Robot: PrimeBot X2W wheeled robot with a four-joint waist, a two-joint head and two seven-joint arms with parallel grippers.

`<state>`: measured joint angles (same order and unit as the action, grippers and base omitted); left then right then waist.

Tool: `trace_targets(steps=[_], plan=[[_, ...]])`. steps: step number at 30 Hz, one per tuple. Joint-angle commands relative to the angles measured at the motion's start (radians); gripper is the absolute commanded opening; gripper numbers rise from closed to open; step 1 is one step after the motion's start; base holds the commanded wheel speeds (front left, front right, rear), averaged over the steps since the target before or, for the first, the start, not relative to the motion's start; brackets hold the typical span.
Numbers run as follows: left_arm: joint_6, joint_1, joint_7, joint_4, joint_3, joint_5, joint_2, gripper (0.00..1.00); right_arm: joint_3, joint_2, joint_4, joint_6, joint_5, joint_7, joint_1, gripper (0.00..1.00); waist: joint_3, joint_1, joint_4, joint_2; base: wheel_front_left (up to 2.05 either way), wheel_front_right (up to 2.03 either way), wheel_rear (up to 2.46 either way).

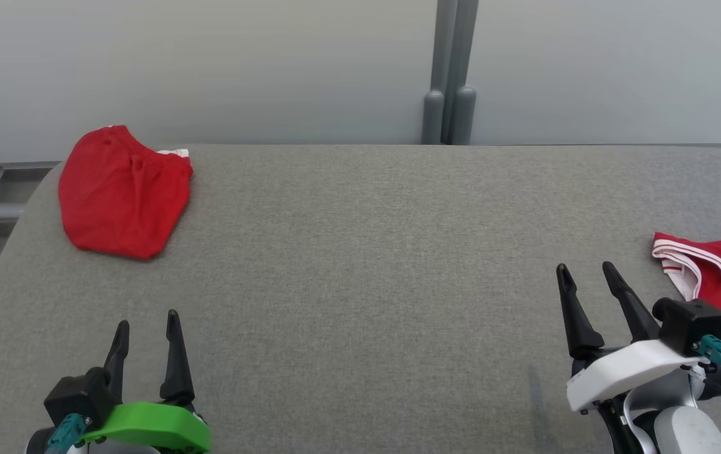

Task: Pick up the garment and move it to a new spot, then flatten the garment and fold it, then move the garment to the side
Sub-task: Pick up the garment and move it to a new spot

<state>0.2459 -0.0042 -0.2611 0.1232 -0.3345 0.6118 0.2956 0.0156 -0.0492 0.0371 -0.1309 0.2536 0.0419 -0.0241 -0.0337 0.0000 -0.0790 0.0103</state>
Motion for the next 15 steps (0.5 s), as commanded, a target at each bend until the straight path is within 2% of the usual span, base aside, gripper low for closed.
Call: trace_targets(steps=[1,15], plan=[[-0.003,-0.013,-0.002,0.002,0.0,-0.009,0.006,1.0,0.0,-0.003,-0.003,0.0,0.01,0.008,0.004,1.0,0.012,0.0,-0.057,-0.0103,0.0,0.0,0.0],[0.01,0.004,-0.003,-0.025,0.01,-0.014,0.006,1.0,0.002,-0.003,-0.009,0.0,0.013,0.025,-0.02,1.0,0.053,0.0,-0.43,-0.0103,0.0,0.0,0.0]])
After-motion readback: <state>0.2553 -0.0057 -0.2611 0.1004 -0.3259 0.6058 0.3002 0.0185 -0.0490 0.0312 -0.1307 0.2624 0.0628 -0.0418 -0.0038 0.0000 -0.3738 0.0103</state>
